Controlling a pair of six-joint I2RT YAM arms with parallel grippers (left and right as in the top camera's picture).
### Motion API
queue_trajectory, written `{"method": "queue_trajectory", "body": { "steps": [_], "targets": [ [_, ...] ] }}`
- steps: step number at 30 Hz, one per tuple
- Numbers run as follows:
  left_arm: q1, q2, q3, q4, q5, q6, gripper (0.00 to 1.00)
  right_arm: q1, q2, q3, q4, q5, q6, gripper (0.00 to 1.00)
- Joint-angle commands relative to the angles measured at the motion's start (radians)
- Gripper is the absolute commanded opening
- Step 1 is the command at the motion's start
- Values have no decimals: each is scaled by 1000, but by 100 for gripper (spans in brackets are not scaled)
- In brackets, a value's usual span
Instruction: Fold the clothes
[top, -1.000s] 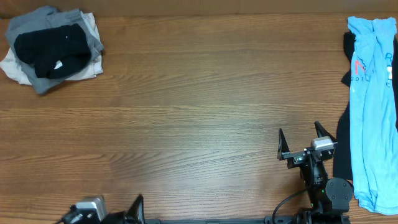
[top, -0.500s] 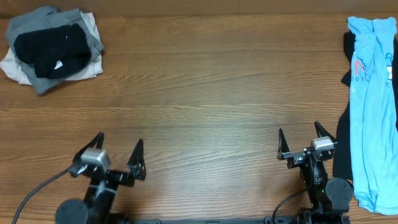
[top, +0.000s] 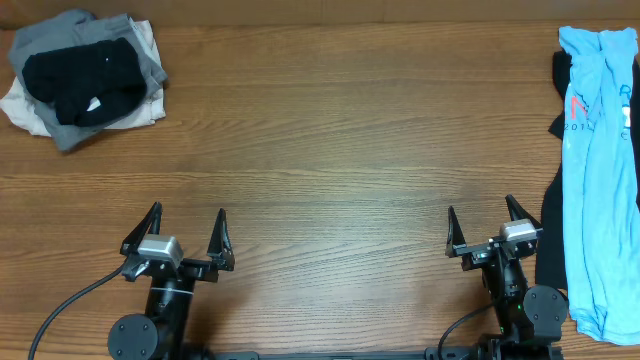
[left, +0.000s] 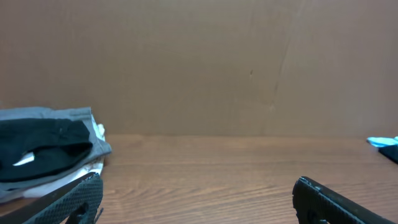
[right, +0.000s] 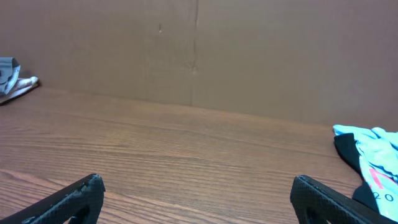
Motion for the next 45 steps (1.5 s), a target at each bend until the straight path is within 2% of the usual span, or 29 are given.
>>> {"method": "queue_trajectory", "body": {
  "steps": [1,7,17,20,24,45],
  "targets": [
    [-12,-14,-63,58,-29,43,100,-6,-9,-11,6,-5,-3,100],
    [-12,-14,-171,201,-43,44,100,-6,-9,-11,6,-5,-3,100],
    [-11,-14,-252,259,-65,61,100,-6,-9,-11,6,-5,-3,100],
    [-10,-14,-252,227,-75,71,100,-6,-9,-11,6,-5,-3,100],
    [3,-14,-252,93,-74,73,100,-6,-9,-11,6,-5,-3,100],
    [11,-14,-252,98,-75,69,100,-6,-9,-11,6,-5,-3,100]
  ]
}}
